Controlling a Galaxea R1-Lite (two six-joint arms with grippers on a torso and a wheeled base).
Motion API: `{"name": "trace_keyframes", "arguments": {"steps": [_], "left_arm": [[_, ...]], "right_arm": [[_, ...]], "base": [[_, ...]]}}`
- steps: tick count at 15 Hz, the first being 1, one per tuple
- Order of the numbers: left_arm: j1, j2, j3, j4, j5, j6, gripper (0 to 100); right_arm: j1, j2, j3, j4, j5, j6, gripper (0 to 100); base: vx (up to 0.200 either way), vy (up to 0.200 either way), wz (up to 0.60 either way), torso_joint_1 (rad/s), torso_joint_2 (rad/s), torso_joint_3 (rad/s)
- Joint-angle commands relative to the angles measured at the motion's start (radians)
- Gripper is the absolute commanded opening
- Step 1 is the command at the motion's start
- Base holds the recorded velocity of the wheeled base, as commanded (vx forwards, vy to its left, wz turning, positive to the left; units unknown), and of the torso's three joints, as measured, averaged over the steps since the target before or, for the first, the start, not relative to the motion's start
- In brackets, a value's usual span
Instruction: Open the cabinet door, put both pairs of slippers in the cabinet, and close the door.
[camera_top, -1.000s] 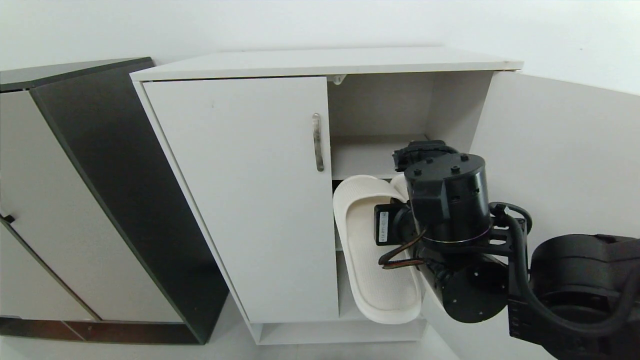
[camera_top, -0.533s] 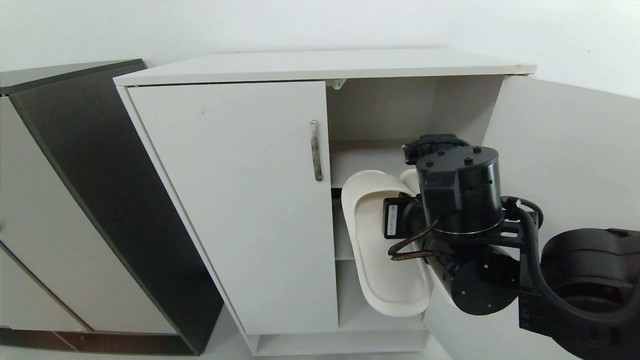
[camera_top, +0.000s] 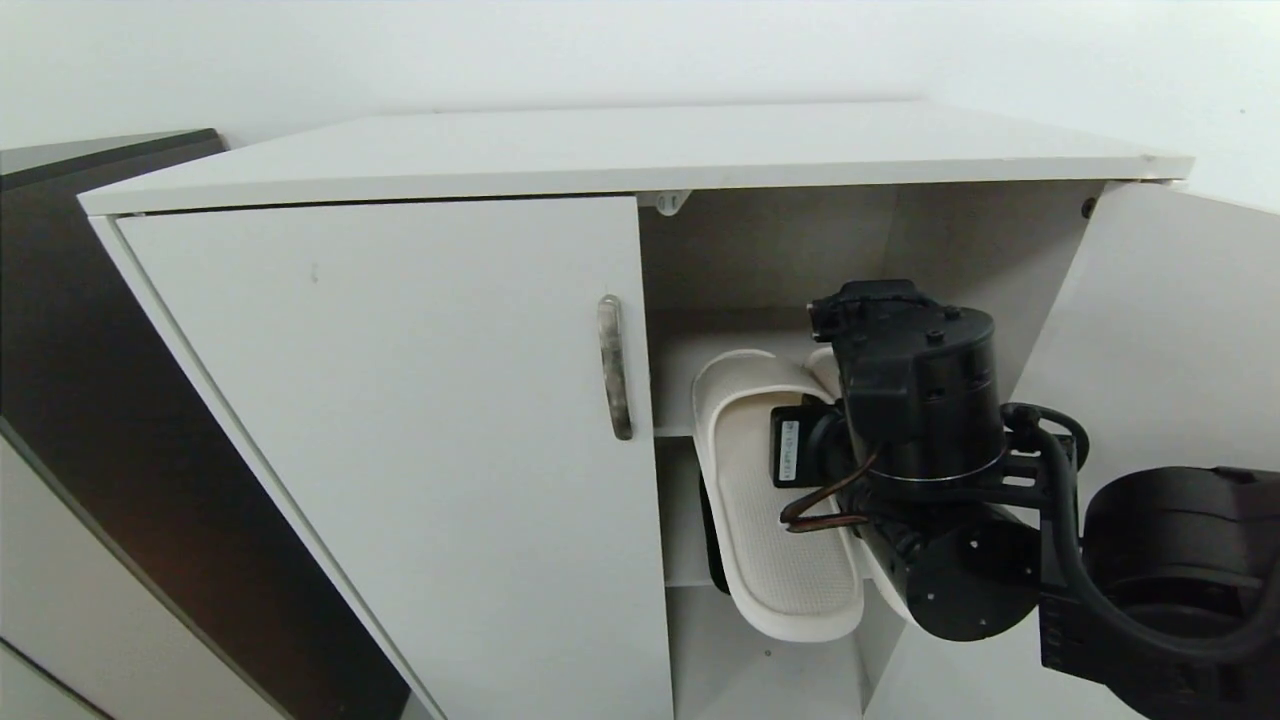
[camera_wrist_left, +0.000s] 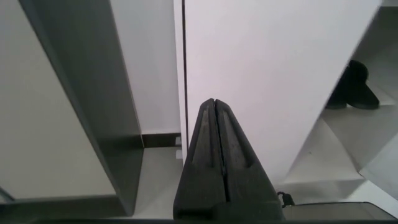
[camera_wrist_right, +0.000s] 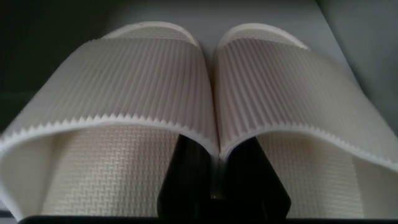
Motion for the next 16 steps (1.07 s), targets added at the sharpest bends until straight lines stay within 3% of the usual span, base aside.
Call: {"name": "trace_keyframes", "arguments": {"steps": [1,3,6,9,16], "left_arm": [[0.000,0.001,0.000,-0.001,0.000,-0.001,0],[0.000,0.001,0.000,-0.001,0.000,-0.001,0],[0.000,0.001,0.000,-0.001,0.000,-0.001,0],[0.000,0.001,0.000,-0.001,0.001,-0.004,0],[0.000,0.001,0.000,-0.001,0.003,-0.008,0]], "right_arm": [[0.000,-0.001,0.005,-0.001,0.000,0.001,0],[-0.002,0.001,0.013,-0.002,0.002,0.002,0],[-0.074,0.047,-0.038,-0.002,0.018,-0.019,0],[-0.157,0.093,-0.150,-0.001,0.155,-0.088,0],[-0.239,0.283,-0.401,0.006,0.169,-0.180,0]], "base": [[0.000,0.000,0.00,0.000,0.00,0.000],[0.000,0.000,0.00,0.000,0.00,0.000],[0.000,0.000,0.00,0.000,0.00,0.000],[0.000,0.000,0.00,0.000,0.00,0.000],[0.000,0.000,0.00,0.000,0.00,0.000]]}}
